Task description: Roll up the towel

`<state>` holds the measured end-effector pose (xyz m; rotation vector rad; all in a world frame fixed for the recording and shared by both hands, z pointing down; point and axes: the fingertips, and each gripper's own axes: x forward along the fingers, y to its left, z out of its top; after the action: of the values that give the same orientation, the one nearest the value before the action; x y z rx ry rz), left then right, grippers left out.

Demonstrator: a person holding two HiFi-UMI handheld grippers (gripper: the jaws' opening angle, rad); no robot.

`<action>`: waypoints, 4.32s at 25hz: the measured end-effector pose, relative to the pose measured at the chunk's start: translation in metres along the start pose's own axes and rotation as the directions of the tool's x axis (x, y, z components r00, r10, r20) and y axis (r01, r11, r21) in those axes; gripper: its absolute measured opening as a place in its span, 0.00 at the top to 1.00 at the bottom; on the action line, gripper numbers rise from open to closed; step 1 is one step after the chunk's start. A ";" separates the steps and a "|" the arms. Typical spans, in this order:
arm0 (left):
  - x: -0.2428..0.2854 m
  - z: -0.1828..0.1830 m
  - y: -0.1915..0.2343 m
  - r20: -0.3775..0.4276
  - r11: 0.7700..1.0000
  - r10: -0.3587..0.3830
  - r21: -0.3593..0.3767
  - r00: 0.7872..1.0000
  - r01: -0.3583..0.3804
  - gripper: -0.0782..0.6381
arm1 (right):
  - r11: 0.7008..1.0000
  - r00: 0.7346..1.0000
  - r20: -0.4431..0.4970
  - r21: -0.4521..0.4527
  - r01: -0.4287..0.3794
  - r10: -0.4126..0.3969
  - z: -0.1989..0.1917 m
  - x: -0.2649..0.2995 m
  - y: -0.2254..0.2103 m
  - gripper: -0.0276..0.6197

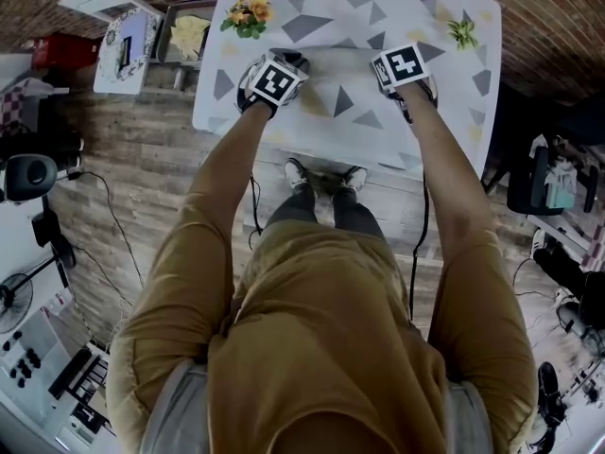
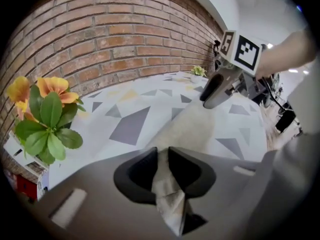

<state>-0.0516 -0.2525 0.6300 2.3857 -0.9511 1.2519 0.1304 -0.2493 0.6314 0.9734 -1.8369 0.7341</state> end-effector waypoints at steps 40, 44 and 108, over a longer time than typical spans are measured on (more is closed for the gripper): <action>-0.242 0.062 -0.034 0.607 0.949 0.307 -0.255 0.733 -0.185 0.80 | 0.984 0.720 0.687 0.174 -0.035 -0.096 -0.059 -0.250 0.001 0.95; -0.280 0.086 -0.029 0.673 0.947 0.320 -0.232 0.667 -0.220 0.80 | 0.990 0.646 0.755 0.144 0.009 -0.115 -0.035 -0.297 0.005 0.95; -0.461 0.061 0.021 0.796 0.846 0.474 -0.291 0.377 -0.447 0.80 | 0.947 0.389 0.897 0.090 0.310 -0.213 0.036 -0.442 0.077 0.95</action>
<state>-0.2150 -0.1049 0.2201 2.7962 -2.0119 -0.0192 0.1734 -0.0980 0.2091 1.7745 -2.4716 -0.2030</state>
